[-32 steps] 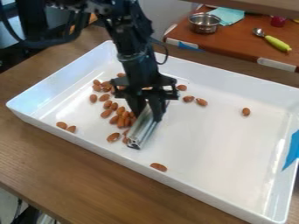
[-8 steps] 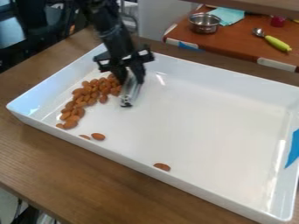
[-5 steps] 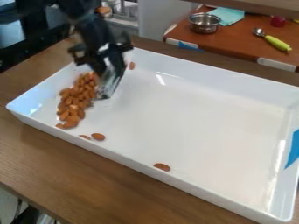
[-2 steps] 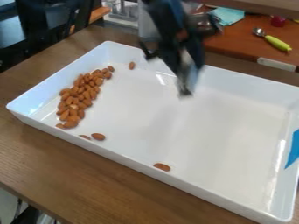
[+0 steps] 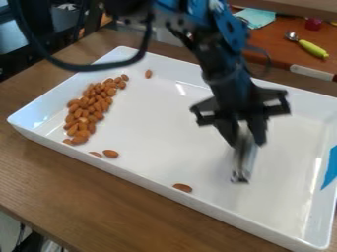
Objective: Sweep into pile
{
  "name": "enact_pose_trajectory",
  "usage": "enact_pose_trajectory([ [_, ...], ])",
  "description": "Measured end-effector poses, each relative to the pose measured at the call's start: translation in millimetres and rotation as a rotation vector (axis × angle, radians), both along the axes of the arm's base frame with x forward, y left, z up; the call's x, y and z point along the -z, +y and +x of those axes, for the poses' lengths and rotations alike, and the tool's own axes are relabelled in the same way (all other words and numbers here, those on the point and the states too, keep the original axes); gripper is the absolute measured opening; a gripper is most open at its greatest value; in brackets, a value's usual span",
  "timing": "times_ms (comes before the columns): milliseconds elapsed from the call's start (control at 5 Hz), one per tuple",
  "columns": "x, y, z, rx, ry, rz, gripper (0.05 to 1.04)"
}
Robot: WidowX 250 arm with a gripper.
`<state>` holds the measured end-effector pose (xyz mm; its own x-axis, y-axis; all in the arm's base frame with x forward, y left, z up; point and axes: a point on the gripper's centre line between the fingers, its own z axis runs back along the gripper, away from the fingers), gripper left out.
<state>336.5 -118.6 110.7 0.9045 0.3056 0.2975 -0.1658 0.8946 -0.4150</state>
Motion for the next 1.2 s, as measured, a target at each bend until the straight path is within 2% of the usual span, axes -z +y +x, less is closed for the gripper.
enact_pose_trajectory([
  [200, 15.5, -1.4, -4.6, -0.001, -0.015, 0.034, 0.376],
  [600, 25.3, 20.1, -4.4, 0.021, -0.042, 0.059, 0.376],
  [800, 26.0, 53.3, -5.8, 0.029, -0.025, 0.058, 0.376],
  [1200, 29.4, 106.8, -25.0, 0.078, -0.037, 0.056, 0.376],
])
